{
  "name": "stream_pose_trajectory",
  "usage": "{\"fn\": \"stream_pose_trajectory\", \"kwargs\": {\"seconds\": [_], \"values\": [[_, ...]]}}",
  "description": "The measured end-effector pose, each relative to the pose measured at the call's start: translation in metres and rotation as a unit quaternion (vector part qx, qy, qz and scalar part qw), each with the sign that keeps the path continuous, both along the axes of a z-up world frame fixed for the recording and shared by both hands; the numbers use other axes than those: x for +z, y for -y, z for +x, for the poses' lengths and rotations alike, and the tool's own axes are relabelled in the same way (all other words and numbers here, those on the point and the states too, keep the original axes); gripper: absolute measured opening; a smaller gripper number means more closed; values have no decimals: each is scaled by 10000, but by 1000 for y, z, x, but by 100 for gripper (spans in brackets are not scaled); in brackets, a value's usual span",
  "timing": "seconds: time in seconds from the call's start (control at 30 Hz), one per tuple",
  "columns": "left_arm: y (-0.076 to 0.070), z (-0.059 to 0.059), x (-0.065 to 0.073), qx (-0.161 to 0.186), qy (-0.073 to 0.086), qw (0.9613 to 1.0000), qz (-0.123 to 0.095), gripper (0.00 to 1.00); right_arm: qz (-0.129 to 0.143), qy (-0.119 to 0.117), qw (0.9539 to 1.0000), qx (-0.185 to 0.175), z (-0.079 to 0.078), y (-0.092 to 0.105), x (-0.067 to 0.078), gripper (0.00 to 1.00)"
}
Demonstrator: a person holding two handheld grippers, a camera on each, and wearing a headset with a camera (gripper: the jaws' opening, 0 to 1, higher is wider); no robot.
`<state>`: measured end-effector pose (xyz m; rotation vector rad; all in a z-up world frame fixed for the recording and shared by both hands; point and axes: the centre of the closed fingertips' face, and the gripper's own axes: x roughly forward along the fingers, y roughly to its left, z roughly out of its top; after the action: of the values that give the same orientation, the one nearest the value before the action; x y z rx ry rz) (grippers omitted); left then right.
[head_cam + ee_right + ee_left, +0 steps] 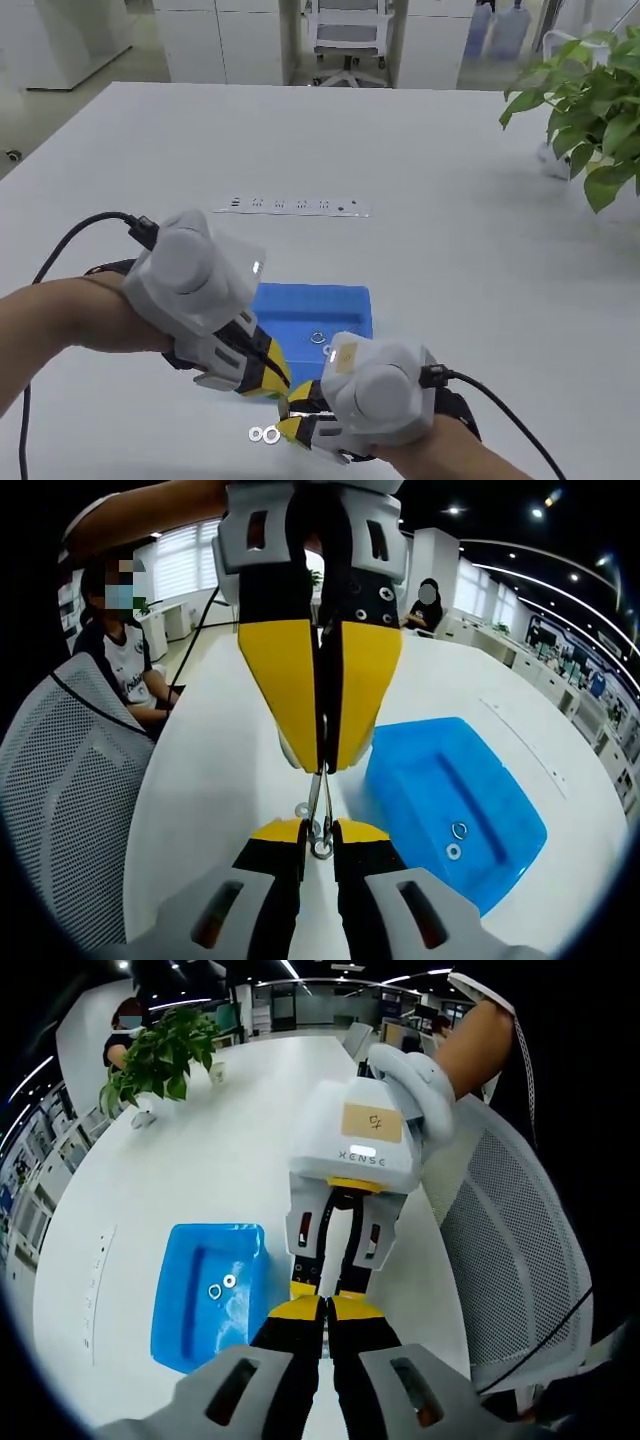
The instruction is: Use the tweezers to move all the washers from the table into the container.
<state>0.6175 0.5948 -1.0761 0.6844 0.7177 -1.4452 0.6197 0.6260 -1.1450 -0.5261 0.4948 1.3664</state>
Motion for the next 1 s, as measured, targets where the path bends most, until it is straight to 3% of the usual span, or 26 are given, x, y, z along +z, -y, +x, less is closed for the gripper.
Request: {"fn": "stream_pose_trajectory", "kwargs": {"seconds": [0.33, 1.0], "values": [[0, 0, 0, -7, -26, 10000, -34, 5, -144, 131, 9997, 118, -3, 2, -3, 13], [4, -9, 1, -95, -43, 9999, -32, 5, -60, 137, 9999, 34, -9, 3, -2, 13]]}}
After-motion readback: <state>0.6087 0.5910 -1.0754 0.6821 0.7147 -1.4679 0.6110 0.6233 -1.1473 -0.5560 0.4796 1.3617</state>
